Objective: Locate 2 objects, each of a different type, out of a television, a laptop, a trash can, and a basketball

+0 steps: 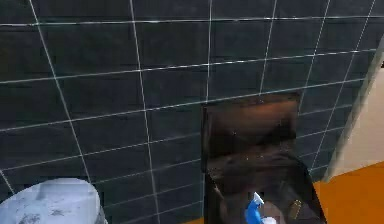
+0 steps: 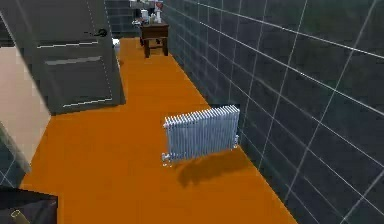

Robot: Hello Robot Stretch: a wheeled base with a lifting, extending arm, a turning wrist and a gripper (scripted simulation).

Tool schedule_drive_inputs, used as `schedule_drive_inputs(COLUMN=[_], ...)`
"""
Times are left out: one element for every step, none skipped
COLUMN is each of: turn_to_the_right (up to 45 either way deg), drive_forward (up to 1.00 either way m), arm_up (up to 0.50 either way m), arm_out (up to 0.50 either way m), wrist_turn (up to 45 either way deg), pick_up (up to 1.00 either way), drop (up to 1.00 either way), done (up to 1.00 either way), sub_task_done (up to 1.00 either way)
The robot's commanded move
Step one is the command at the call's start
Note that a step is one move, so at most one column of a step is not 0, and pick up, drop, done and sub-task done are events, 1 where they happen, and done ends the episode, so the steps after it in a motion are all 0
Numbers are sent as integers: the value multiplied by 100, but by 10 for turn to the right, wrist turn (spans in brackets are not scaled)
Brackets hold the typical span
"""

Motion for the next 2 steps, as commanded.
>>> schedule_drive_inputs(turn_to_the_right=[450, 240], drive_forward=[0, 0], arm_up=[0, 0], arm_out=[0, 0], wrist_turn=[0, 0], pick_up=[0, 0], drop=[0, 0], done=[0, 0], sub_task_done=[0, 0])
